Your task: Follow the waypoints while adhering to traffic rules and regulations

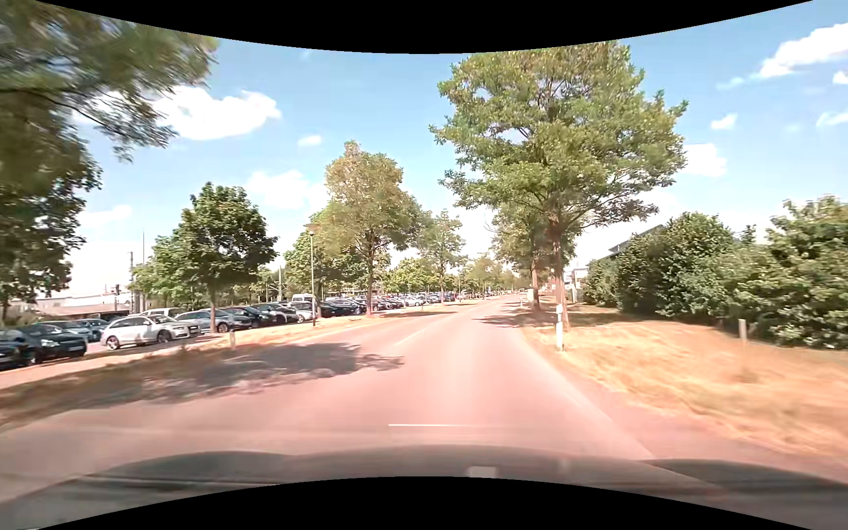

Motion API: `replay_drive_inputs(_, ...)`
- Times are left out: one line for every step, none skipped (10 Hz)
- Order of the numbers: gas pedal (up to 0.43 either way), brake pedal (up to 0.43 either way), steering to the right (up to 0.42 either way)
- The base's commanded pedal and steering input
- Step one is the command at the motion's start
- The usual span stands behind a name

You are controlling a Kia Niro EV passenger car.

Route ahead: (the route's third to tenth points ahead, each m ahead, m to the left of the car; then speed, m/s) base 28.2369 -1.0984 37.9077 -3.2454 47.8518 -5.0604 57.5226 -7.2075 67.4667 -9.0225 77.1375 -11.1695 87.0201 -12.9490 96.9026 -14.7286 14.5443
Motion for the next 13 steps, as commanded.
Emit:
replay_drive_inputs(0.150,0.000,0.035)
replay_drive_inputs(0.150,0.000,0.034)
replay_drive_inputs(0.150,0.000,0.034)
replay_drive_inputs(0.150,0.000,0.033)
replay_drive_inputs(0.150,0.000,0.032)
replay_drive_inputs(0.150,0.000,0.031)
replay_drive_inputs(0.150,0.000,0.029)
replay_drive_inputs(0.150,0.000,0.027)
replay_drive_inputs(0.150,0.000,0.026)
replay_drive_inputs(0.150,0.000,0.025)
replay_drive_inputs(0.150,0.000,0.023)
replay_drive_inputs(0.150,0.000,0.021)
replay_drive_inputs(0.150,0.000,0.020)
